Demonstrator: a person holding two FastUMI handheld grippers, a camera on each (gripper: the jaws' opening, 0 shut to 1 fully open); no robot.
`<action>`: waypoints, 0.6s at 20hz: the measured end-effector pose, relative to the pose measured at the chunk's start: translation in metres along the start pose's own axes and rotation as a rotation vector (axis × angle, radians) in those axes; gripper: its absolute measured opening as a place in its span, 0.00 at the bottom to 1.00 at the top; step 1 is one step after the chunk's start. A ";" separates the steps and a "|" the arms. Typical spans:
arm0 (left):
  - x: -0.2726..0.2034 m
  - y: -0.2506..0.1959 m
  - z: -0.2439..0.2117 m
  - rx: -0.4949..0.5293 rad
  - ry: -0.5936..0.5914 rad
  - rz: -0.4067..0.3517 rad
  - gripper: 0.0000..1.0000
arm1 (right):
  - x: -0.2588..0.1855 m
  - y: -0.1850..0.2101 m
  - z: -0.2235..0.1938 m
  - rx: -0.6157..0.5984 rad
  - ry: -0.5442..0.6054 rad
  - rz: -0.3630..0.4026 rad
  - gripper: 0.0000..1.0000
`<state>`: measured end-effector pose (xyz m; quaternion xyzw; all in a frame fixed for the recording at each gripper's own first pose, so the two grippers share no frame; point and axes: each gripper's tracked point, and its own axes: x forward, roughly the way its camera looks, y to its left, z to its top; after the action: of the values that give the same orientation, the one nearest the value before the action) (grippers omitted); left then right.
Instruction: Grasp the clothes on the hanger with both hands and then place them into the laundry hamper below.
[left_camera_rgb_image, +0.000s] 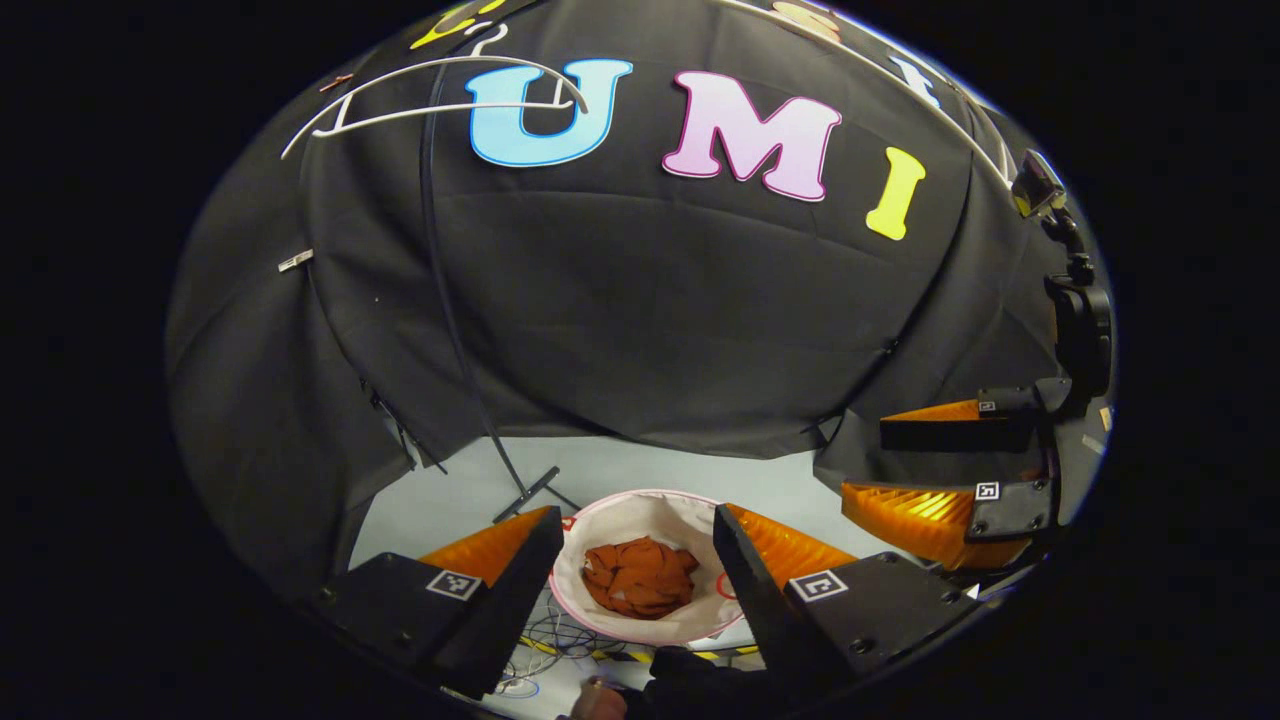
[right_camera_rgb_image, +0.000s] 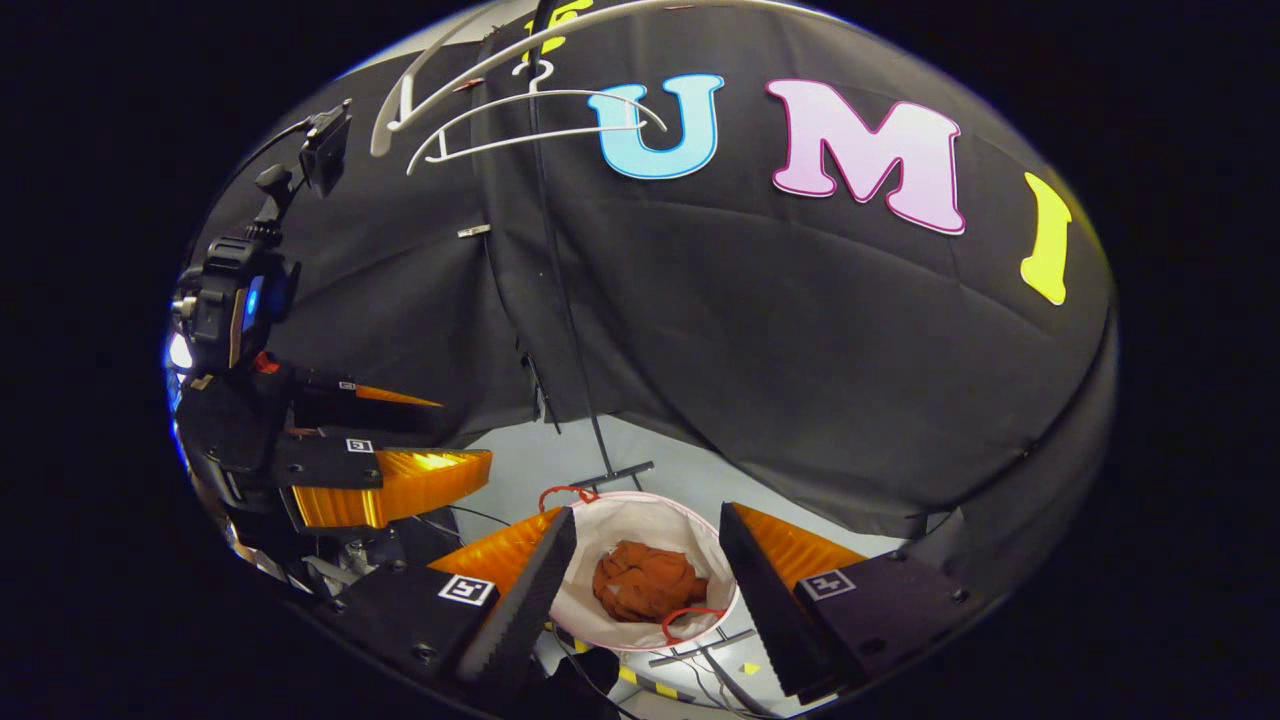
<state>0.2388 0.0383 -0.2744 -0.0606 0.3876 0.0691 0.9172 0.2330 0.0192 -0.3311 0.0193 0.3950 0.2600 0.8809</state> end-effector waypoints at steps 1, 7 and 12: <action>-0.004 -0.001 -0.001 0.006 -0.006 -0.007 0.95 | -0.003 0.004 -0.001 -0.005 -0.004 -0.004 0.94; -0.043 0.002 -0.009 0.063 -0.053 -0.037 0.95 | -0.040 0.030 -0.005 -0.003 -0.044 -0.059 0.97; -0.092 0.005 -0.028 0.117 -0.091 -0.095 0.96 | -0.085 0.063 -0.014 0.038 -0.100 -0.136 1.00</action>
<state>0.1547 0.0317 -0.2276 -0.0220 0.3456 0.0052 0.9381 0.1484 0.0305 -0.2670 0.0221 0.3559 0.1906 0.9146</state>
